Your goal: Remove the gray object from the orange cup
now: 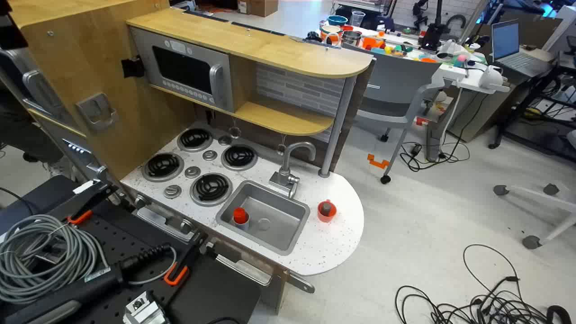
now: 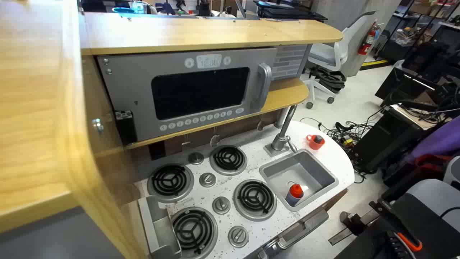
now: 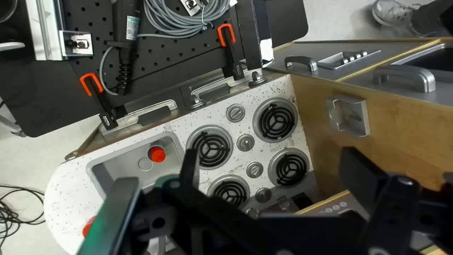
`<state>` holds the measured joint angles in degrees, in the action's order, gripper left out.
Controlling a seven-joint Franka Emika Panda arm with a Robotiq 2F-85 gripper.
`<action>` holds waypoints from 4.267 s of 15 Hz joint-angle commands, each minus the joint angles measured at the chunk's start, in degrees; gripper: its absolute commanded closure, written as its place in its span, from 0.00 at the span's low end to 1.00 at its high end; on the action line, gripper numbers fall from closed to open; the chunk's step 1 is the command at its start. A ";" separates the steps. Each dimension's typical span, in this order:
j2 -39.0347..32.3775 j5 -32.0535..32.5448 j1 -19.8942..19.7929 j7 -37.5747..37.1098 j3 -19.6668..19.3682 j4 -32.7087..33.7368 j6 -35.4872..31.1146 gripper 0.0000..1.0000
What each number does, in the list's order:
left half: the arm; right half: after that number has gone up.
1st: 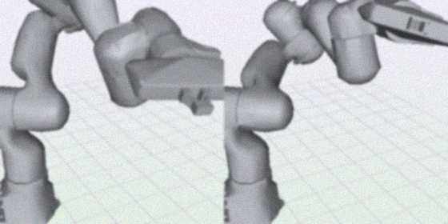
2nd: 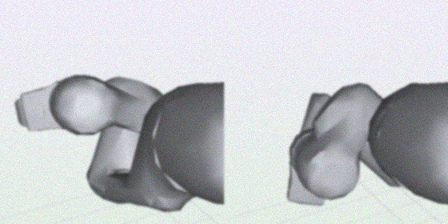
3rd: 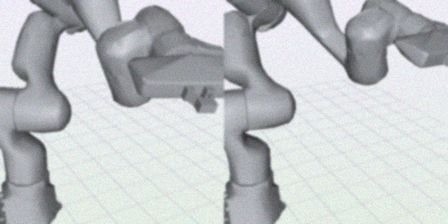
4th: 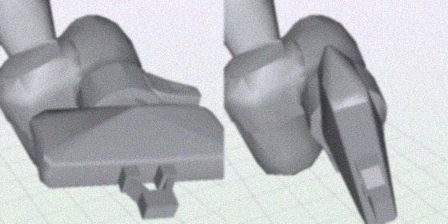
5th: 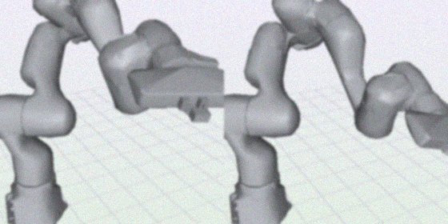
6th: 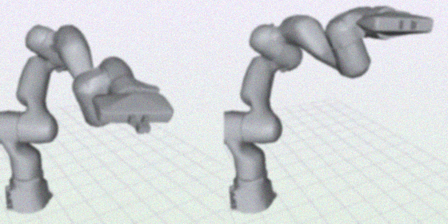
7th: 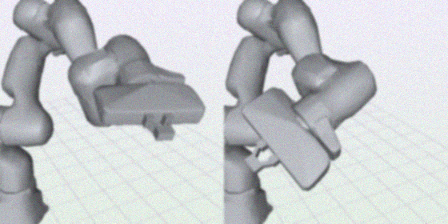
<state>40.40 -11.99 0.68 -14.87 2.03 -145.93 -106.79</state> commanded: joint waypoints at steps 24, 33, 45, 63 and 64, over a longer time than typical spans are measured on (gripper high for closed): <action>-5.39 8.60 -8.95 11.77 -8.06 -4.41 -14.90 0.00; -27.68 21.32 -15.44 20.02 -13.86 -2.95 -46.35 0.00; -59.96 19.07 -16.28 27.96 -15.02 16.92 -49.38 0.00; -90.11 16.02 -22.27 32.92 -9.24 53.34 -35.22 0.00; -91.37 15.98 -22.32 33.23 -8.74 54.92 -35.22 0.00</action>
<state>-46.47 4.44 -20.99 17.20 -8.09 -98.18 -144.97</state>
